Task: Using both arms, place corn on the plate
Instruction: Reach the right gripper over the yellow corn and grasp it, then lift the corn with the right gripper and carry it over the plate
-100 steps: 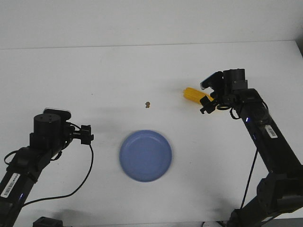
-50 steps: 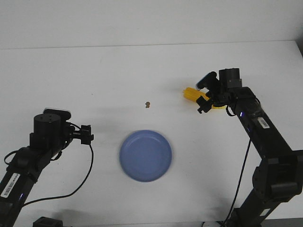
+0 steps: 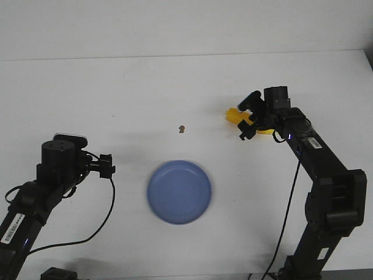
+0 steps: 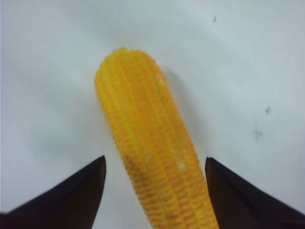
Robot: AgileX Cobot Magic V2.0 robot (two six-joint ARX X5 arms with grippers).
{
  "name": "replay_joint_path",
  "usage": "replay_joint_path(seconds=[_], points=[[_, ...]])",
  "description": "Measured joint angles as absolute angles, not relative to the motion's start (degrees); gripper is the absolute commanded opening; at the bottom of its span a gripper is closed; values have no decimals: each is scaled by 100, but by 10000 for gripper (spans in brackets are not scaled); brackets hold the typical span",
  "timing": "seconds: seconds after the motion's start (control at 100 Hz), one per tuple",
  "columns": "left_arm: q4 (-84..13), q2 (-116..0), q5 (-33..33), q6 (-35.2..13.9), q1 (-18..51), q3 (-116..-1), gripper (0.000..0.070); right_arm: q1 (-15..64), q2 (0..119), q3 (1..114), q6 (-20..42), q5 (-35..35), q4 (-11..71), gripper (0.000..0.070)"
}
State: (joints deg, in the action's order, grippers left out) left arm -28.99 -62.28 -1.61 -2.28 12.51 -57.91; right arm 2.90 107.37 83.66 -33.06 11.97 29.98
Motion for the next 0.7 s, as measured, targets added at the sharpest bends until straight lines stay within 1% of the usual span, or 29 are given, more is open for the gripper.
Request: replay_joint_path(seconds=[0.31,0.35,0.4,0.44,0.47,0.54,0.59,0.62,0.7], points=[[-2899,-6228,-161,-231,1251,-5791,515,172,11111,8396,-3295,1444,2902,432],[-2899,-6228,-161,-231,1251,-5791,515,150,11144,8396,-3277,1479,2928,421],[-2902,-6228,-161,-233,1251,-5791,515,145,11159,8396,-3273,1483,2947,380],[-2902,-6228,-161,-237,1251,-5791,515,132,11159,8396,-3267,1481,2945,328],[-2904,-6228,-161,-242,1251,-5791,515,126,11159,8396,-3258,1483,2941,275],[-2908,-6228,-161,-244,1251,-5791,515,128,11159,8396,-3232,1483,2934,122],[-2912,-6228,-161,-244,1251,-5791,515,130,11159,8396,-3203,1485,2928,49],[-2915,-6228,-161,-244,1251,-5791,515,130,11159,8396,-3179,1487,2926,34],[-2917,-6228,-161,-246,1251,-5791,515,128,11159,8396,-3098,1520,2919,34]])
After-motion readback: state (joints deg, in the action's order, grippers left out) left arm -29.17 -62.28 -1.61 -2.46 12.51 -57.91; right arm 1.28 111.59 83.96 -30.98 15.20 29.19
